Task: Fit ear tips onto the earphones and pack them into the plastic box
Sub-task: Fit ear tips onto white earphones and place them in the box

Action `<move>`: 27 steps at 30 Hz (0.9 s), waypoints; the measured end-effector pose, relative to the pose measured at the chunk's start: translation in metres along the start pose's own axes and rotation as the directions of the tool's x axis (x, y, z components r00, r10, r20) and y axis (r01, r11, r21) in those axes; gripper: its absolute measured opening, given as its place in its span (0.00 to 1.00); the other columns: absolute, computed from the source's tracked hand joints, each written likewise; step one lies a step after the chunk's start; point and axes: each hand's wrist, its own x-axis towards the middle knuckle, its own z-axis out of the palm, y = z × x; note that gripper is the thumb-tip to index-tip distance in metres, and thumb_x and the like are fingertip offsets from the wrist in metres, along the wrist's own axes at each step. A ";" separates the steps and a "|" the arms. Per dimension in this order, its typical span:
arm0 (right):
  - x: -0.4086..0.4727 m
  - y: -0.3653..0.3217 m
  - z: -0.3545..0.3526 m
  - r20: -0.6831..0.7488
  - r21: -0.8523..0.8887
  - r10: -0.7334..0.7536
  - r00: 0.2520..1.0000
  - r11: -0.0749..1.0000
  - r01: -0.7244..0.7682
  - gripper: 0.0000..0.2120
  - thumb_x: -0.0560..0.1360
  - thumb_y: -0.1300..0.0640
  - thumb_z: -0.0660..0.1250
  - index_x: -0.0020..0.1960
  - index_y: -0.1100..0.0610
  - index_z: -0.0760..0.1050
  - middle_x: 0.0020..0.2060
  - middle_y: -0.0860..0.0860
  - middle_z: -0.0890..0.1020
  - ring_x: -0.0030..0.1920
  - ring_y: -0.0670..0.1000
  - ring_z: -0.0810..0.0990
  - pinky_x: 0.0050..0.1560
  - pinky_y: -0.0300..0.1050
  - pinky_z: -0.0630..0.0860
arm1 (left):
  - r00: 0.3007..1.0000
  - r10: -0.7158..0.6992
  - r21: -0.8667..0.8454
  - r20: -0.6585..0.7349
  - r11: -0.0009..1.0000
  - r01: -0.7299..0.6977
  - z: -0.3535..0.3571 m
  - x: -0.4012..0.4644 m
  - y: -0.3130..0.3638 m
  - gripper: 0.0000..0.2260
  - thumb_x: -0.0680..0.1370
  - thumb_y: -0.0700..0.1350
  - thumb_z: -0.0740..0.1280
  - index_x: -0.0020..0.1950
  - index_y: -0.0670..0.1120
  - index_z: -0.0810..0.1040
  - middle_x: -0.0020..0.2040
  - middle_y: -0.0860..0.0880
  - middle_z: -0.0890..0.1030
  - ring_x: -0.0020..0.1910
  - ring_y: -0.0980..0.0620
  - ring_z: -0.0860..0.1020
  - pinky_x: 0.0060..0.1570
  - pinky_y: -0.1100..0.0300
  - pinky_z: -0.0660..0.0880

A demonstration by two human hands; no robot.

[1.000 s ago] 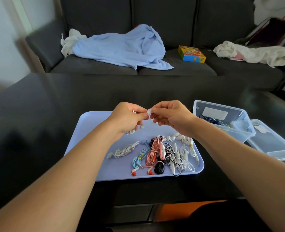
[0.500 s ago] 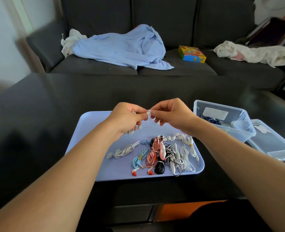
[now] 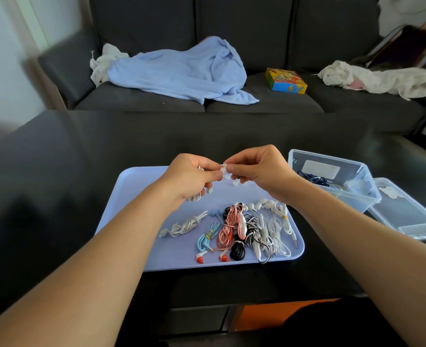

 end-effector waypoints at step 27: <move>-0.004 -0.010 0.012 -0.073 -0.054 -0.063 0.995 0.997 0.059 0.05 0.77 0.63 0.71 0.50 0.63 0.85 0.36 0.56 0.85 0.32 0.44 0.81 0.37 0.34 0.78 | 0.994 -0.006 -0.123 -0.107 0.992 -0.007 0.000 0.001 0.002 0.04 0.78 0.44 0.72 0.48 0.45 0.86 0.43 0.44 0.85 0.28 0.57 0.75 0.31 0.64 0.74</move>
